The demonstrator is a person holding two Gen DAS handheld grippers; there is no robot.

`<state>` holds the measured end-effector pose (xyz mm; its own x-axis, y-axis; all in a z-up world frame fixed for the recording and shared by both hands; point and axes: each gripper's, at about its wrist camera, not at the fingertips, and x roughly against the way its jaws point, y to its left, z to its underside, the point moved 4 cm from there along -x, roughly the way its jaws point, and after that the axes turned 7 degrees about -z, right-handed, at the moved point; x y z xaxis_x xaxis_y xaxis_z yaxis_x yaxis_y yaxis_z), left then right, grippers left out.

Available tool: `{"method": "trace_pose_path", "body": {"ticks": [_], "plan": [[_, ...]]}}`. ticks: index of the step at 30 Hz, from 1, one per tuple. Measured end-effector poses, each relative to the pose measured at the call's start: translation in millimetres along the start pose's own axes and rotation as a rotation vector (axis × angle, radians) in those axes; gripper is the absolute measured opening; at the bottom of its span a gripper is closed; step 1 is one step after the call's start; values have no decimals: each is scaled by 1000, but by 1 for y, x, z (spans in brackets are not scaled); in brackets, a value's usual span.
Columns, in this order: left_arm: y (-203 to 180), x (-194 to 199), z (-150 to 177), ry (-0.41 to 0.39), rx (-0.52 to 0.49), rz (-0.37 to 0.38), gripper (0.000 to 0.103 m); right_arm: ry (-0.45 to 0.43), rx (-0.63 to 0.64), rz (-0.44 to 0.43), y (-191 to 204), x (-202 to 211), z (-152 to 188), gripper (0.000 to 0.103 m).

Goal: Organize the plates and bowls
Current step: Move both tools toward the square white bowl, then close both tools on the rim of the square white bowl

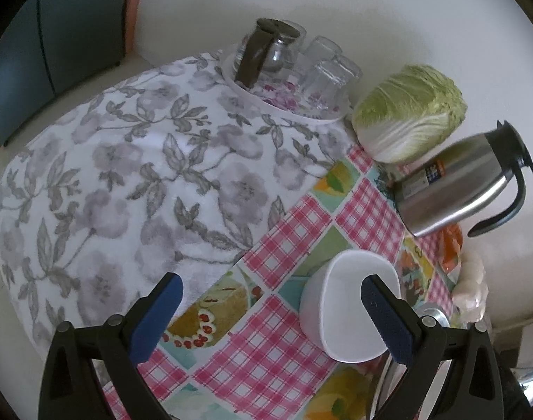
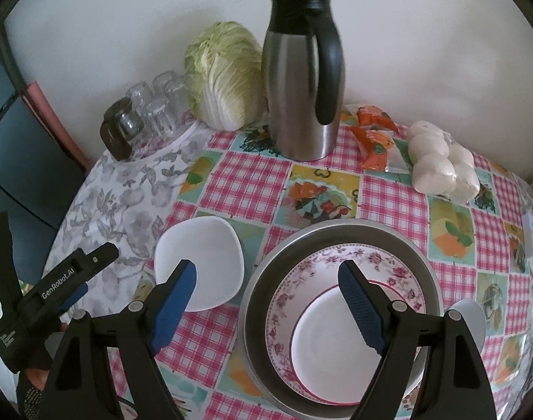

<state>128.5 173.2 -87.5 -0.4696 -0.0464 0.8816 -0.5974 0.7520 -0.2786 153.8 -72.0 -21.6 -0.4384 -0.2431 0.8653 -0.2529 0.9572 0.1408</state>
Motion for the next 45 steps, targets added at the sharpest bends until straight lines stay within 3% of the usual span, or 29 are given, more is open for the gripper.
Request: {"method": "trace_pose_path", "body": {"ticks": [8,13,18,30,36,39,45], "plan": [[-1,-22,3,97,60,89,102,76,73,50,11,-20,-10,84],[-2,-39,7,162,71,106,92,111,106,71,19,-40,-11,83],[-9,-53,12,216,60,137,88,162,119,84,21,-64,-6,64],[-19,-87,27,324,71,133,87,213,145,75,23,-102,-3,35],[-23,-92,28,328,73,146,70,226,166,77,28,-115,-2,21],[-25,-95,28,327,78,152,56,233,173,82,30,-121,-1,20],[-26,-100,30,338,100,201,47,249,188,98,30,-132,1,18]]}}
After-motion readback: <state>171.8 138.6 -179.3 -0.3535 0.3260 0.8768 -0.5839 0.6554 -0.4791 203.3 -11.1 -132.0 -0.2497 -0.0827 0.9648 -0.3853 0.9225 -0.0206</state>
